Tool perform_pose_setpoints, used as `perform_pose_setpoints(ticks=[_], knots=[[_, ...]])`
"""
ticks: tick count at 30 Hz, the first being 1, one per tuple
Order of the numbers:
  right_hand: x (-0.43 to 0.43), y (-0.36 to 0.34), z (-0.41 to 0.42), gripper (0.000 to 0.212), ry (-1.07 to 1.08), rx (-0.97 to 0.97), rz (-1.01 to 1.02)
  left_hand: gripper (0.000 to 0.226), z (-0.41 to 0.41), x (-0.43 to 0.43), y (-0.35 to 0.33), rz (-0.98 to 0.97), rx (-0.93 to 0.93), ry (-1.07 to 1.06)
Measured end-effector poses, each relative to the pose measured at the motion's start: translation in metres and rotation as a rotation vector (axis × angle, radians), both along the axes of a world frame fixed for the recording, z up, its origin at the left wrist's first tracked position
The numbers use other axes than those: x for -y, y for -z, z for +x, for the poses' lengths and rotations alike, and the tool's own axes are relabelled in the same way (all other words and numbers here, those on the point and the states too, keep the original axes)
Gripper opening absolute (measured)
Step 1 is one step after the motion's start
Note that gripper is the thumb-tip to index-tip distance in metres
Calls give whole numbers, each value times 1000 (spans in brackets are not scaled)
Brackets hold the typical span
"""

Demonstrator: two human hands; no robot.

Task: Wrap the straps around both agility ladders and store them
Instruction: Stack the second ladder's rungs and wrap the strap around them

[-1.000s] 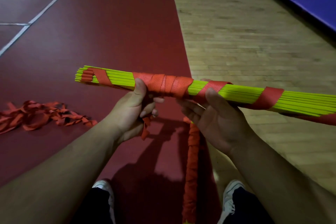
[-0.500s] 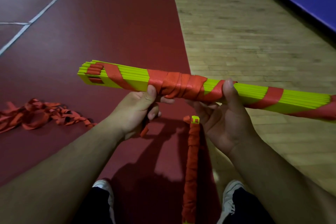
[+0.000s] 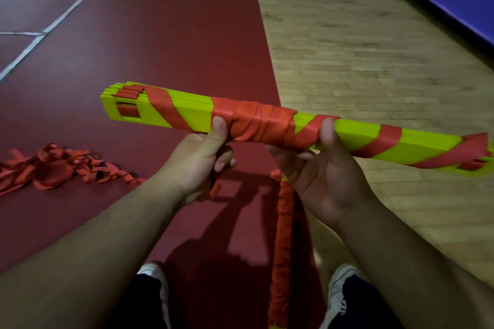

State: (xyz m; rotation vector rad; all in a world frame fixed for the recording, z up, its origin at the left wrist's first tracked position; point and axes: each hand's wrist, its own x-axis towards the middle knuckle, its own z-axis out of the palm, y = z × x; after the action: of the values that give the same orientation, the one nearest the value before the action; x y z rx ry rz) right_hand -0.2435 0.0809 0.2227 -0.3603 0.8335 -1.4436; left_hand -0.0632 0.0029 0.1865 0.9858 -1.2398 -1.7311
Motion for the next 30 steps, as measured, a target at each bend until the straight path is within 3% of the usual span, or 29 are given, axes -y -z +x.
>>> perform_pose_setpoints(ticks=[3, 8, 12, 15, 18, 21, 26, 30], knots=[[0, 2, 3, 97, -63, -34, -14, 78, 0, 0, -2, 59, 15, -35], [5, 5, -1, 98, 14, -39, -33, 68, -1, -3, -7, 92, -5, -19], [2, 2, -1, 65, 37, -64, 26, 69, -4, -5, -9, 92, -35, -6], [2, 0, -2, 54, 91, -72, 64, 61, -8, -8, -9, 96, -113, 24], [3, 1, -3, 46, 135, -87, 104, 61, -7, -9, -6, 28, -50, 118], [4, 2, -3, 44, 157, -91, 108, 58, -5, -7, -4, -19, -5, 137], [4, -2, 0, 41, 178, -19, 104, 75, -3, -6, -1, -63, -29, 173], [3, -3, 2, 52, 166, -22, 180, 74, -1, -5, -1, -85, -38, 176]])
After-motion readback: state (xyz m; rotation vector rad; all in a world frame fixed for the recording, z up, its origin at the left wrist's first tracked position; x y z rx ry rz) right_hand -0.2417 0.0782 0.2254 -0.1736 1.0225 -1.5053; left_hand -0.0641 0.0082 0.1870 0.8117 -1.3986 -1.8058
